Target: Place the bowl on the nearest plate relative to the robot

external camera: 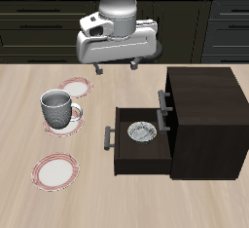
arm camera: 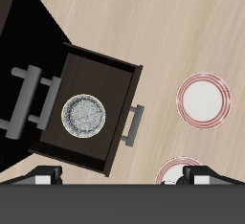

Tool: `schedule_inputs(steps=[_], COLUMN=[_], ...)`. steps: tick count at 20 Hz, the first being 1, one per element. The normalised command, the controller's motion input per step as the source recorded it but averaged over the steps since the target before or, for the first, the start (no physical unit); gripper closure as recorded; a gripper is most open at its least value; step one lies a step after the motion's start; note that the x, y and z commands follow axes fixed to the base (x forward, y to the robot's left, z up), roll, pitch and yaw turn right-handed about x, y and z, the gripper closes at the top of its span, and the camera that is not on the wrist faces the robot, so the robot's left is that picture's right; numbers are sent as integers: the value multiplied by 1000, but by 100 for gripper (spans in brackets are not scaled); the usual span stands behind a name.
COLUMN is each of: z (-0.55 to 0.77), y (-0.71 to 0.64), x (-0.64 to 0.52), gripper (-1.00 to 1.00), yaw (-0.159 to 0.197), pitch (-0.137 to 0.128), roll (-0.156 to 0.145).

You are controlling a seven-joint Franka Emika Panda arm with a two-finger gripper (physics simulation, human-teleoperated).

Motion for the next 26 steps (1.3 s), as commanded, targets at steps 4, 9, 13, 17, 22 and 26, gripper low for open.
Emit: schedule_inputs(steps=[4, 9, 13, 17, 22, 26], z=[41, 24, -127, -77, -43, -17], y=[27, -58, -19, 110, 174, 9], x=[41, 177, 148, 36, 63, 40], gripper=[-100, -100, -100, -100, -100, -100], yaw=[219, 173, 283, 174, 253, 202], pitch=[-41, 6, 34, -5, -37, -31], roll=[-3, 23, 61, 48, 37, -8])
